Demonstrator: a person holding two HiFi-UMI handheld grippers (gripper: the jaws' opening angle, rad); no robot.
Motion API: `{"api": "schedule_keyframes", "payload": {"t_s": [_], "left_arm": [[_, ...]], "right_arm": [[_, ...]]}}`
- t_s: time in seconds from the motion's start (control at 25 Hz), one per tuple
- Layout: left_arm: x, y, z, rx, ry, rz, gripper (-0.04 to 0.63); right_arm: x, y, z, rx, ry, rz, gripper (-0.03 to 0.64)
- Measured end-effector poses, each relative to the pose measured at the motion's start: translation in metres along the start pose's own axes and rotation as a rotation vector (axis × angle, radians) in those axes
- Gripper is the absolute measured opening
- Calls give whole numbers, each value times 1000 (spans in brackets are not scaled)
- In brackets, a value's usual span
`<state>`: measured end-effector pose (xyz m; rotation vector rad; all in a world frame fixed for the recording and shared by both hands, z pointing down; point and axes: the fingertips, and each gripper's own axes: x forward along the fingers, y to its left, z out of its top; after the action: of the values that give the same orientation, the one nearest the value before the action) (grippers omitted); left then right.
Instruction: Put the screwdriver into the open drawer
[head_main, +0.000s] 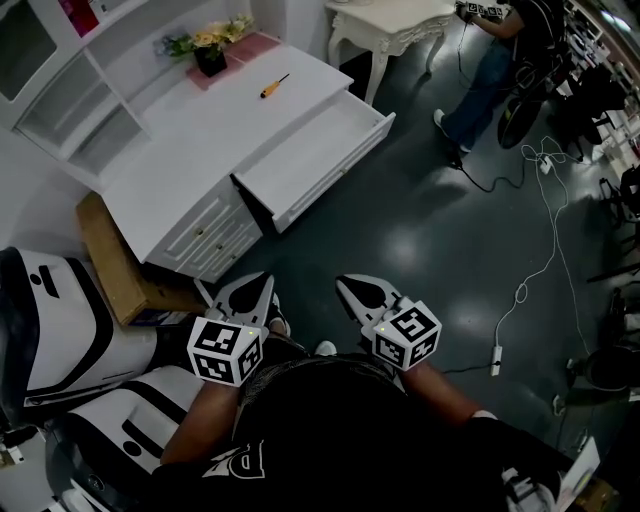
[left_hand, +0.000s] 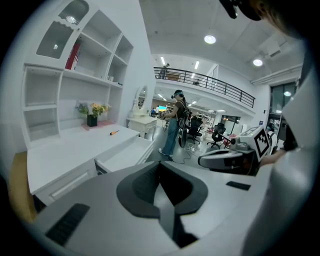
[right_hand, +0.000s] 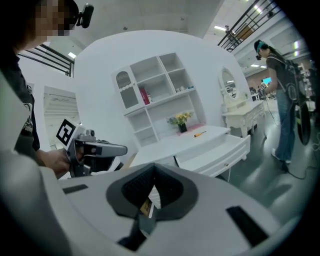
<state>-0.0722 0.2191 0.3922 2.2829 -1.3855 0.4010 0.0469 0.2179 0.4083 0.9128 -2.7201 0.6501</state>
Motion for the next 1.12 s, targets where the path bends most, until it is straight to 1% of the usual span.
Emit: {"api": "schedule_keyframes", "payload": {"t_s": [0.28,0.44,0.68,0.92,1.12], "left_arm": [[17,48,26,-15,-12,-11,15],[29,80,41,-24,-19,-12,15],[43,122,63,-30,-25,-38,15],[51,159,85,-15,-33,-79,15],[60,196,98,-14,-34,-102,15]], "right_arm": [[55,-2,27,-12,20,10,11],[84,-7,40,-14,26,1,11],[122,-15,60,-13,37,-38,11],[159,-23,88,-6,5,-99,11],[191,-20,101,-10,7,-123,11]]}}
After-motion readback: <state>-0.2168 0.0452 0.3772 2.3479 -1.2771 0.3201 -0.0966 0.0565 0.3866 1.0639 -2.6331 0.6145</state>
